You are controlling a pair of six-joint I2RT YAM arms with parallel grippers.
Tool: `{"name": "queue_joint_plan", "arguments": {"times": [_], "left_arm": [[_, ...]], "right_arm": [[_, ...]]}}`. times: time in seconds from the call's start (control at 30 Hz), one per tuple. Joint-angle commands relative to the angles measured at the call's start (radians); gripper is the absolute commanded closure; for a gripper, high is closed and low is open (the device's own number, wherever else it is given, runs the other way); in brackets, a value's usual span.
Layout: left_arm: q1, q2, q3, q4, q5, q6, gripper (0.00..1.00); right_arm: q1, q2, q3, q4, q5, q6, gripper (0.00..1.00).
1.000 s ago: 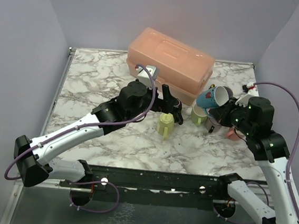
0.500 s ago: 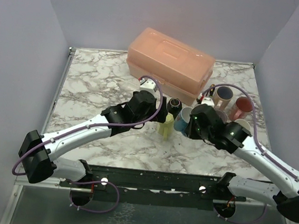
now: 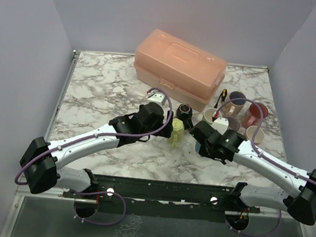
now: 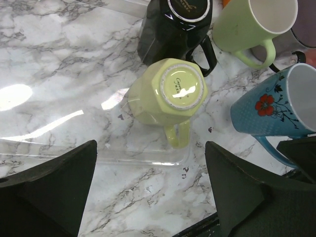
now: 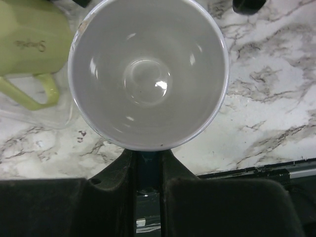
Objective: Turn the mug right side up
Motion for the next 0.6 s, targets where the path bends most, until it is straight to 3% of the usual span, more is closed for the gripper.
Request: {"name": "queue_joint_plan", "arguments": {"times": [0.0, 0.47, 0.57], "left_arm": [[0.003, 0.024, -0.028, 0.025, 0.082, -0.024, 0.1], [0.001, 0.083, -0.072, 0.124, 0.165, -0.05, 0.11], [0.001, 0.105, -0.074, 0.137, 0.175, -0.051, 0.14]], "right_arm": [[0.006, 0.019, -0.045, 0.017, 0.055, 0.114, 1.0], [0.005, 0.117, -0.118, 0.175, 0.077, 0.138, 0.99], [0.004, 0.165, -0.095, 0.163, 0.077, 0.151, 0.88]]}}
